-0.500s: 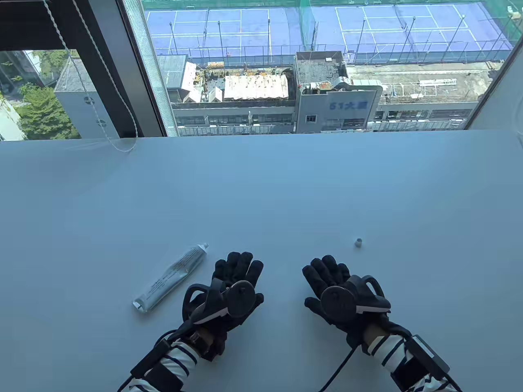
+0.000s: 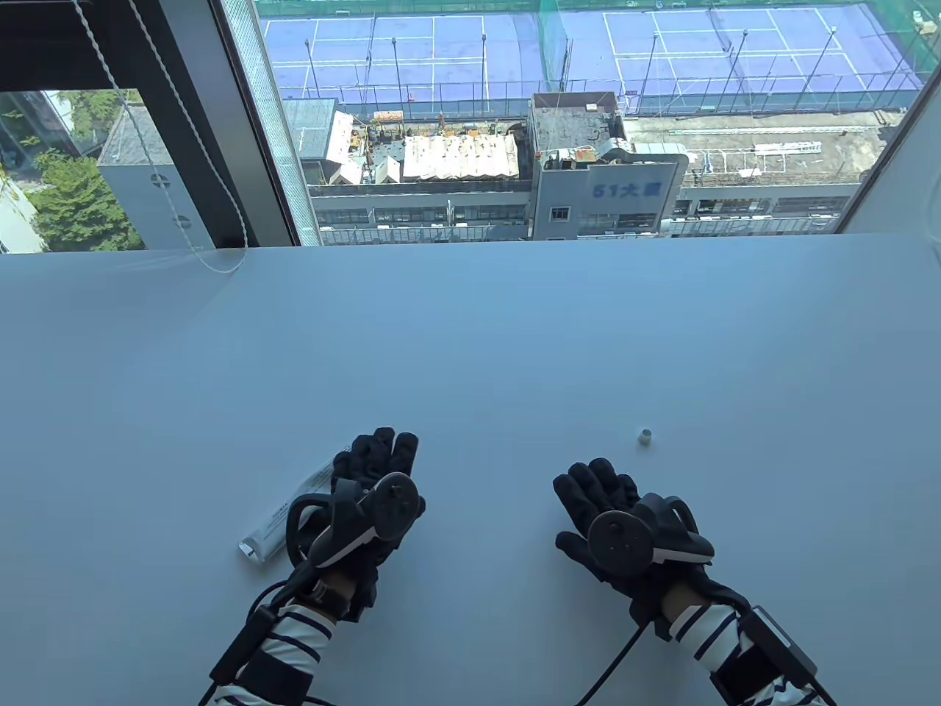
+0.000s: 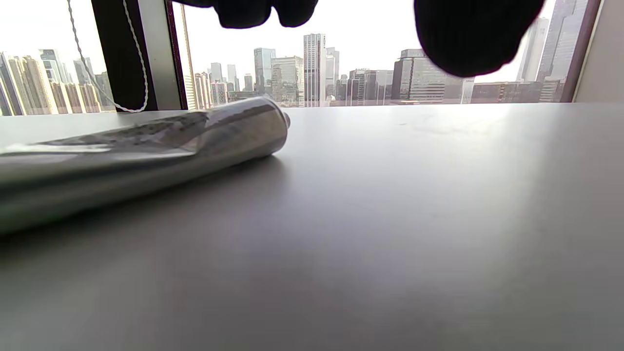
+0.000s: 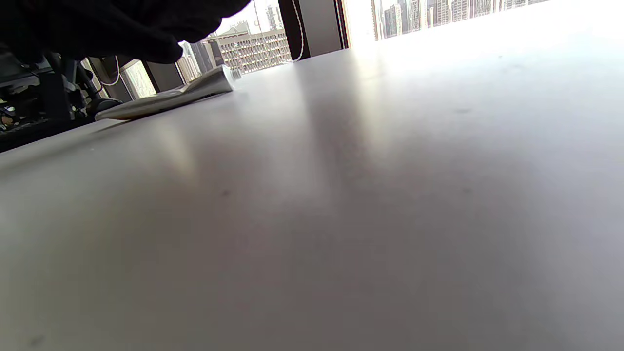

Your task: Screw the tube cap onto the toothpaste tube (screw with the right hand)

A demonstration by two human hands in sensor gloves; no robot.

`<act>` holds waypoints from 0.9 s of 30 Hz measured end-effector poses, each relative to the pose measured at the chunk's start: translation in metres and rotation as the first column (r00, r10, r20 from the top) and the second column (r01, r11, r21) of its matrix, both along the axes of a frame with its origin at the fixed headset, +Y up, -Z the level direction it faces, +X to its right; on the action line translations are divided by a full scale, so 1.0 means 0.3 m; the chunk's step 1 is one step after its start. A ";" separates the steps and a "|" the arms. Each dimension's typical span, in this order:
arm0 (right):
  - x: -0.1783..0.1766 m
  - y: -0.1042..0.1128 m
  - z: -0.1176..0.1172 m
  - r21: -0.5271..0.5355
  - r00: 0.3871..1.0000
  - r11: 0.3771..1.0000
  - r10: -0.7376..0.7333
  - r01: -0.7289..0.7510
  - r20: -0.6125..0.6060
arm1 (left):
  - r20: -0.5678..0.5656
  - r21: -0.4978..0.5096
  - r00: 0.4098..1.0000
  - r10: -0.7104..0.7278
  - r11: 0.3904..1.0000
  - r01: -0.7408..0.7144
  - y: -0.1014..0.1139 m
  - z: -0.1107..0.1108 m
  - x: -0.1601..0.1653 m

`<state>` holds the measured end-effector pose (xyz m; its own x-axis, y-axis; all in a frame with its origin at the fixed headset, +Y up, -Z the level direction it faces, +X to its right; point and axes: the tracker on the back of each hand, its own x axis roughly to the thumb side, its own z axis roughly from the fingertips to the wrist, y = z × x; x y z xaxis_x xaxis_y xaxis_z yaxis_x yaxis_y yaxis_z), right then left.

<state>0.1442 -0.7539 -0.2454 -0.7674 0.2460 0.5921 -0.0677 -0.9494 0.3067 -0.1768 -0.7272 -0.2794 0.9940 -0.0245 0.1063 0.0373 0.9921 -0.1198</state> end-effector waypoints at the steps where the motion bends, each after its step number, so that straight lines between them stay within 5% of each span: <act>1: 0.001 0.001 0.000 0.002 1.000 1.000 0.000 0.000 0.001 | -0.066 -0.045 0.996 -0.065 0.997 0.062 -0.012 -0.016 -0.042; 7: 0.001 0.001 0.001 0.000 1.000 1.000 0.009 -0.009 0.003 | -0.272 -0.243 0.957 -0.095 0.970 0.027 -0.082 -0.054 -0.191; 17: 0.025 -0.003 -0.007 0.008 0.998 1.000 0.014 -0.015 0.054 | -0.317 -0.118 0.947 0.048 0.989 -0.090 -0.091 -0.054 -0.201; 23: 0.096 0.084 -0.059 0.111 0.949 0.992 0.029 -0.067 0.315 | -0.210 -0.080 0.978 -0.007 0.997 -0.010 -0.085 -0.044 -0.130; 27: 0.145 0.106 -0.129 0.032 0.892 0.991 0.102 -0.129 0.440 | -0.164 -0.016 0.986 -0.023 1.000 0.020 -0.055 -0.039 -0.094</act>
<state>0.1876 -0.7221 -0.2840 -0.9728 0.1150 0.2013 -0.0707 -0.9741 0.2146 -0.2050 -0.7438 -0.2911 0.9973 -0.0458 -0.0581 0.0372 0.9894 -0.1401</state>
